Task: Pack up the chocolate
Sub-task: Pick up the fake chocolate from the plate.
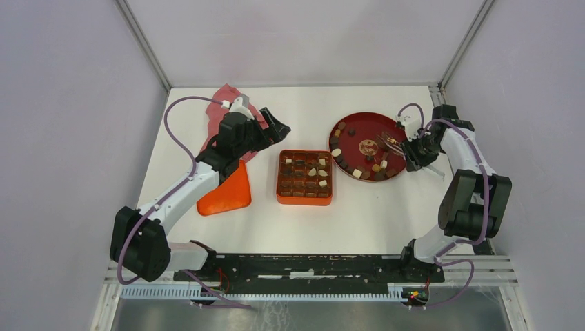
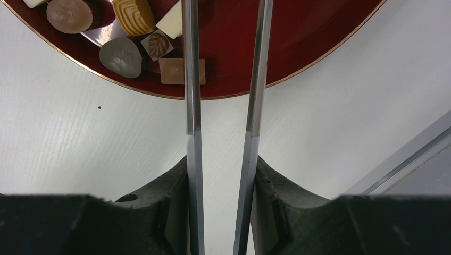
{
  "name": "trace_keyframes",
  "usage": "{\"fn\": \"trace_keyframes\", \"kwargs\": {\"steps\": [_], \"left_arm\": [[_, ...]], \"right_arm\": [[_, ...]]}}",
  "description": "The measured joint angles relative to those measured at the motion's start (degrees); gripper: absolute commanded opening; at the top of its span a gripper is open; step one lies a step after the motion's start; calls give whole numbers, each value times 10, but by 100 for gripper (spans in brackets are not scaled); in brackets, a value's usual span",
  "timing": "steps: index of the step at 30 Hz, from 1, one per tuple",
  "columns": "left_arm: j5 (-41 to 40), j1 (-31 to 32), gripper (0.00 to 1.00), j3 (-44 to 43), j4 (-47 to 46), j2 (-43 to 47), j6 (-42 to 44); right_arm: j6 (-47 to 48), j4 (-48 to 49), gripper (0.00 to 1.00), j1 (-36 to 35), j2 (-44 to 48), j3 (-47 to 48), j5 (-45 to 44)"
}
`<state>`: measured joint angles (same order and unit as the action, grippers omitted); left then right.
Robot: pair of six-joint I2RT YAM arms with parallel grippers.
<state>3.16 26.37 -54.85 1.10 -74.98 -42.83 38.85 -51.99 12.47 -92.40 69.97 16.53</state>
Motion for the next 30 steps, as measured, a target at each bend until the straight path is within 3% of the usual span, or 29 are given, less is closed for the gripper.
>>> {"fn": "trace_keyframes", "kwargs": {"steps": [30], "left_arm": [[0, 0, 99, 0, 0, -1, 0]], "right_arm": [[-12, 17, 44, 0, -5, -27, -54]]}}
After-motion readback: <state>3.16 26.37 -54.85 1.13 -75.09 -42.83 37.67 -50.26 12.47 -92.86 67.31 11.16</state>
